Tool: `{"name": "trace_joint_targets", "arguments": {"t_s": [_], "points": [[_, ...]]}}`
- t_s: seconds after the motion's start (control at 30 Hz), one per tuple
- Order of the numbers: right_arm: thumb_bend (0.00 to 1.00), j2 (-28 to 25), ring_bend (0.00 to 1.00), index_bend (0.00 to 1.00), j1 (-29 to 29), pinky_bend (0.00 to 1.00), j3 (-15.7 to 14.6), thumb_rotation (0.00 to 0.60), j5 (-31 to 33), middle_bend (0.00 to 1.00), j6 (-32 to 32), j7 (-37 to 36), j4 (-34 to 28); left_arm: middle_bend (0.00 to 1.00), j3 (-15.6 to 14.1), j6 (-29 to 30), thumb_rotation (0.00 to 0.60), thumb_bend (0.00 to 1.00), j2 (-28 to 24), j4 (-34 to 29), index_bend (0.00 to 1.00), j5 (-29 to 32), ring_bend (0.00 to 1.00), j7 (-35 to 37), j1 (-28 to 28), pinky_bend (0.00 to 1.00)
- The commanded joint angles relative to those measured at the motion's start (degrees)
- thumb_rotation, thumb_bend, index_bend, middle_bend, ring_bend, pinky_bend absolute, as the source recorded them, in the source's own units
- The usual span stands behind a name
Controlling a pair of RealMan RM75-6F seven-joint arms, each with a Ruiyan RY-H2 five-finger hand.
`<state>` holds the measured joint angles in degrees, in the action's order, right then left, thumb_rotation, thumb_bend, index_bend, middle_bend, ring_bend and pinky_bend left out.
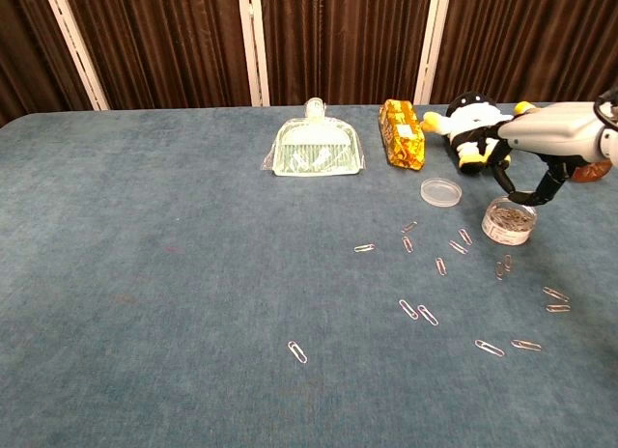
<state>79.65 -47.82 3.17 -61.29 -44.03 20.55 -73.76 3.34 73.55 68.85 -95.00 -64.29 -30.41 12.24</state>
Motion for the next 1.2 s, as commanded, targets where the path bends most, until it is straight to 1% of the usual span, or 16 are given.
{"name": "trace_joint_targets", "arguments": {"t_s": [0.03,0.33,0.7,0.77,0.87,1.03,1.2], "points": [[0.46,0.01,0.00,0.61,0.97,0.00,-0.27,0.600,-2.07,0.00,-0.24,-1.65,0.77,0.00,-0.01,0.07,0.600,0.49,0.01,-0.04,0.00,-0.07,0.00,0.05,0.09,0.00],[0.46,0.15,0.00,0.60,1.81,0.00,-0.12,0.600,-3.49,0.00,-0.73,-2.12,0.29,0.00,-0.47,0.71,0.600,0.49,-0.35,-0.18,0.00,-0.97,0.00,0.95,-0.08,0.00],[0.45,0.93,0.00,0.58,1.78,0.00,0.42,0.600,-3.63,0.00,0.95,-3.17,2.62,0.00,-0.66,1.19,0.600,0.49,-0.38,-0.71,0.00,-0.87,0.00,0.56,-0.12,0.00],[0.44,0.86,0.00,0.55,1.83,0.00,0.38,0.600,-3.72,0.00,1.10,-3.21,2.79,0.00,-0.67,1.08,0.600,0.48,-0.32,-0.71,0.00,-0.77,0.00,0.44,-0.03,0.00],[0.40,0.63,0.00,0.47,1.89,0.00,0.39,0.600,-3.70,0.00,1.41,-3.21,2.85,0.00,-0.66,1.06,0.600,0.48,-0.27,-0.68,0.00,-0.70,0.00,0.37,0.05,0.00],[0.35,-0.22,0.00,0.37,2.04,0.00,0.50,0.600,-2.95,0.00,1.34,-1.88,1.90,0.00,-0.78,1.06,0.600,0.47,-0.33,-0.62,0.00,-0.90,0.00,0.71,0.08,0.00],[0.34,-1.00,0.00,0.35,2.27,0.00,0.77,0.600,-2.01,0.00,0.53,-0.11,0.06,0.00,-0.88,1.40,0.600,0.47,-0.57,-0.70,0.00,-1.34,0.00,1.31,-0.08,0.00]]}}
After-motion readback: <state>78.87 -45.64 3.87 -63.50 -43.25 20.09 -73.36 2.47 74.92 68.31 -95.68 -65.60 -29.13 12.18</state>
